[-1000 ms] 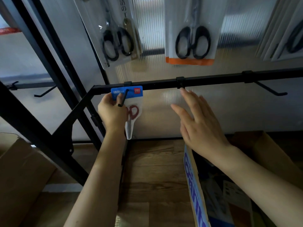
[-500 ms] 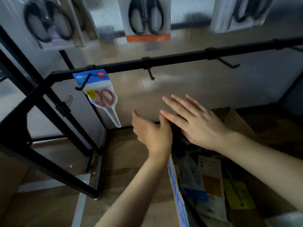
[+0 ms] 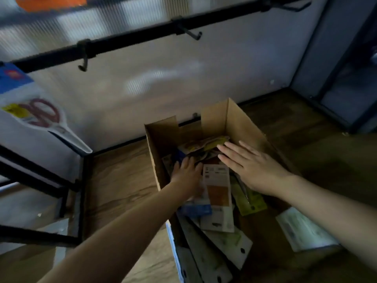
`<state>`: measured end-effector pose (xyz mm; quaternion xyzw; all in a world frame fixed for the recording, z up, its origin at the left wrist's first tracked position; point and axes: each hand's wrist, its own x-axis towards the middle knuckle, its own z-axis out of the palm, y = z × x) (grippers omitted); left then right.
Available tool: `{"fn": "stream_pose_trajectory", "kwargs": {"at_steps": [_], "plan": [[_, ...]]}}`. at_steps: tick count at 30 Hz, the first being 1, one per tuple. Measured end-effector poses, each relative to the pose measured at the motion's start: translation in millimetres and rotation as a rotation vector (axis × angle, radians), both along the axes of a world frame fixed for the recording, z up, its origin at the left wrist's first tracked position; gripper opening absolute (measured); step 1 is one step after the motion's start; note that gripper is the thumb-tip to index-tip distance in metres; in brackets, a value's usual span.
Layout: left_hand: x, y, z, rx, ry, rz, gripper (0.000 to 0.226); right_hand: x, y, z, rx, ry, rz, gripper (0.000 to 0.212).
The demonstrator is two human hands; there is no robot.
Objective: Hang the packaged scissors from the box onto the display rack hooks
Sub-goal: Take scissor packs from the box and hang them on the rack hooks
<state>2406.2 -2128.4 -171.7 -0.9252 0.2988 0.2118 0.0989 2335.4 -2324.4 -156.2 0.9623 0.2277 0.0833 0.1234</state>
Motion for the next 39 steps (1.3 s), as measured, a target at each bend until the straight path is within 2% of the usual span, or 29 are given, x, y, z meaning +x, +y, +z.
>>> {"fn": "stream_pose_trajectory", "kwargs": {"at_steps": [2, 5, 8, 12, 16, 20, 22, 25, 28, 30, 33, 36, 39], "plan": [[-1.8, -0.7, -10.9, 0.039, 0.129, -0.016, 0.098, -4.7, -5.0, -7.7, -0.020, 0.045, -0.030, 0.082], [-10.2, 0.4, -24.7, 0.058, 0.186, 0.022, 0.109, -5.5, -6.5, -19.9, -0.012, 0.101, -0.073, 0.086], [-8.1, -0.8, -31.3, 0.061, 0.211, 0.191, 0.103, -3.3, 0.6, -24.5, 0.022, 0.154, -0.094, 0.080], [6.2, -1.3, -33.8, 0.058, 0.308, 0.341, 0.083, -2.1, 14.3, -31.5, 0.005, 0.231, -0.001, 0.070], [24.7, -9.1, -31.8, 0.083, 0.291, 0.465, 0.096, -3.1, 21.1, -32.9, -0.082, 0.308, 0.058, 0.064], [25.2, -16.9, -29.3, 0.153, 0.351, 0.445, 0.095, -5.9, 18.4, -33.4, -0.207, 0.493, 0.090, 0.062], [25.5, -14.4, -40.3, 0.182, 0.355, 0.454, 0.103, -8.2, 17.6, -37.5, -0.243, 0.573, 0.125, 0.062], [27.0, -11.2, -65.1, 0.221, 0.397, 0.384, 0.103, -10.1, 21.3, -47.4, -0.272, 0.671, 0.147, 0.064], [34.7, -8.1, -97.1, 0.152, 0.392, 0.418, 0.123, -12.0, 31.4, -56.9, -0.241, 0.701, 0.187, 0.064], [28.5, -7.0, -76.6, 0.129, 0.395, 0.507, 0.136, -12.7, 38.3, -61.4, -0.244, 0.709, 0.219, 0.060], [23.1, -1.8, -50.6, 0.036, 0.395, 0.639, 0.116, -13.4, 44.4, -65.5, -0.248, 0.692, 0.224, 0.058], [17.8, -2.0, -36.8, -0.023, 0.322, 0.632, 0.098, -14.0, 47.9, -70.8, -0.295, 0.661, 0.214, 0.059], [20.4, 1.8, -38.1, -0.035, 0.353, 0.614, 0.102, -16.7, 57.6, -69.8, -0.325, 0.660, 0.190, 0.054]]}}
